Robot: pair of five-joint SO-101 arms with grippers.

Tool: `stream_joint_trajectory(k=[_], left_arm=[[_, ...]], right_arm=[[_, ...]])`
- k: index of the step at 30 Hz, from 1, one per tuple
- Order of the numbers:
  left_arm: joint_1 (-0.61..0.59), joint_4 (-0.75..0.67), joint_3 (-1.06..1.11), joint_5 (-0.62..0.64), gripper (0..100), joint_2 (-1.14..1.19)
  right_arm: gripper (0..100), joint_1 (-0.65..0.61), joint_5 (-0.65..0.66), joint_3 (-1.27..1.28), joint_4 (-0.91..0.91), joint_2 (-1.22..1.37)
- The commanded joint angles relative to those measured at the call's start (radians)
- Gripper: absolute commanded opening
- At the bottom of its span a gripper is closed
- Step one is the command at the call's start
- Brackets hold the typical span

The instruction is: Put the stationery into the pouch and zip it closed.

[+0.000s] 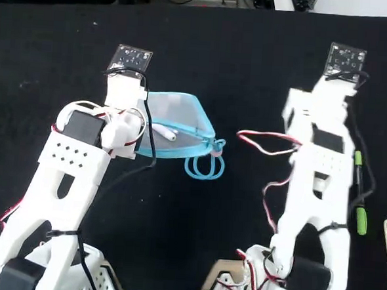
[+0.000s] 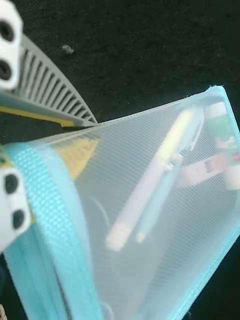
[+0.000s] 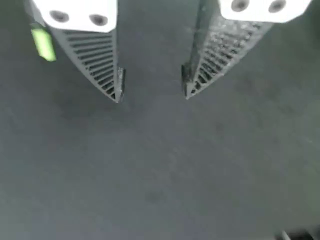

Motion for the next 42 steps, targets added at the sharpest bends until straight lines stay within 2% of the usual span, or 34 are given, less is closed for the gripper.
stream_joint_trajectory(k=[1,6,14,21,25,30,42], left_arm=[[-0.012,0.025,0.018,0.005,3,0.023],[-0.012,0.018,0.031,0.005,3,0.021],[-0.005,0.017,0.030,0.006,3,0.021],[-0.005,-0.014,0.044,0.006,3,0.021],[-0.004,-0.080,0.087,0.006,3,0.021],[-0.004,-0.083,0.090,0.006,3,0.021],[-0.004,-0.081,0.091,0.006,3,0.021]], right_arm=[[18.4,0.098,0.120,-0.076,0.109,0.002],[18.4,0.212,0.238,-0.074,0.149,0.004],[18.4,0.245,0.308,-0.074,0.239,0.005],[18.4,0.350,0.325,-0.074,0.293,0.005],[18.4,0.400,0.416,-0.076,0.287,0.005],[18.4,0.459,0.512,-0.099,0.287,0.005],[18.6,0.615,0.522,-0.053,0.285,0.004]])
